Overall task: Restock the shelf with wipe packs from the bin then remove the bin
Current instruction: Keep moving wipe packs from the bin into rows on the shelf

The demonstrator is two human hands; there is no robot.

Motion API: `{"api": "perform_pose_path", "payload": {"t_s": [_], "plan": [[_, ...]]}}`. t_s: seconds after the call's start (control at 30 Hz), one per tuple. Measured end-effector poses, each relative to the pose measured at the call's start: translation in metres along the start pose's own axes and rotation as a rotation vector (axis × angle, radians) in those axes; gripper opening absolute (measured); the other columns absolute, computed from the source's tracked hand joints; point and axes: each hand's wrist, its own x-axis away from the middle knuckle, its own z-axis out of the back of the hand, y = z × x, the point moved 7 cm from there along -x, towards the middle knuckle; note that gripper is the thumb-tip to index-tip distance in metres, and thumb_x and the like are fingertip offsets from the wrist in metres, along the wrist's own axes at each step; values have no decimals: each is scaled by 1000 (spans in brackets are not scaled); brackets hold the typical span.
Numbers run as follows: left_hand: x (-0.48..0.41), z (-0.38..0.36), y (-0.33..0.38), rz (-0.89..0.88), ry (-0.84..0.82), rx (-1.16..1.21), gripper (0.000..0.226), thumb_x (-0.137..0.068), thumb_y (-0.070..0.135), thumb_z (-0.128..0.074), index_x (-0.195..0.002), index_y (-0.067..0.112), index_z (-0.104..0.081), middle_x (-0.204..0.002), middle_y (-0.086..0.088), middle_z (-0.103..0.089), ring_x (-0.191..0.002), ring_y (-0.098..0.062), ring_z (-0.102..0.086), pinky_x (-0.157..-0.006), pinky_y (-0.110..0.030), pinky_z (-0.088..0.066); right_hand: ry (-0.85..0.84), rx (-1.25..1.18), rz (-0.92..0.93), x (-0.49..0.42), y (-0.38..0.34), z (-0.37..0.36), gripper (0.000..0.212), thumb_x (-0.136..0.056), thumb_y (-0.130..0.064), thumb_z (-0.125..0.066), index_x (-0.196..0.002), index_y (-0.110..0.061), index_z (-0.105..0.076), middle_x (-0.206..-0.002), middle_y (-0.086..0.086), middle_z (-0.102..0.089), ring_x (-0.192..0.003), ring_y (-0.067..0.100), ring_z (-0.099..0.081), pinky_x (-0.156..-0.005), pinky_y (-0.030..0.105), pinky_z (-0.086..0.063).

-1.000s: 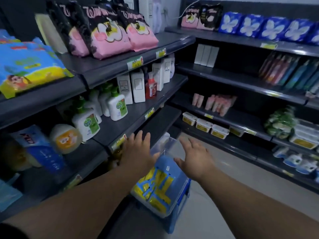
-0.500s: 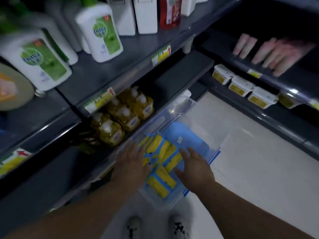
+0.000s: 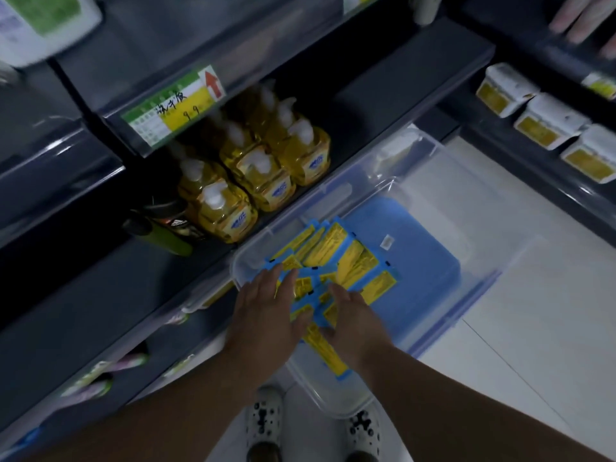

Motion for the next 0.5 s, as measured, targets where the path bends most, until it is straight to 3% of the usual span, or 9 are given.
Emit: {"api": "perform_pose_path", "payload": {"t_s": [0.13,0.2,0.37,0.5], "plan": [[-2,-2,1,-20,4,29,70,-96,56,-33,-152,28,-2,-160,2,5,-147,-20,3,-119,-40,-6,110,-33,-31,-4,6,8,48,-92,-16,-56,-136,-23,-36,-123,7,-52,-110,29,-57,-89,38,-48],[-4,-2,2,-44,15,21,70,-96,57,-32,-152,28,-3,-160,2,3,-147,-20,1,-119,-41,-9,116,-63,-44,-3,9,10,29,-93,-21,-54,-121,-23,-48,-115,5,-56,-105,27,-59,-86,37,-50],[-5,-4,3,-60,6,6,68,-97,56,-31,-152,29,-3,-160,2,4,-147,-19,1,-118,-42,-7,124,0,-3,-2,5,8,46,-89,-40,-61,-130,-28,-44,-118,1,-48,-107,24,-55,-83,33,-45],[-5,-3,1,-61,11,27,67,-96,56,-33,-152,30,-6,-160,3,1,-147,-19,-2,-118,-42,-9,130,-96,-17,-7,5,8,18,-87,-29,-63,-97,-26,-48,-90,-4,-49,-88,22,-55,-73,32,-45]]}}
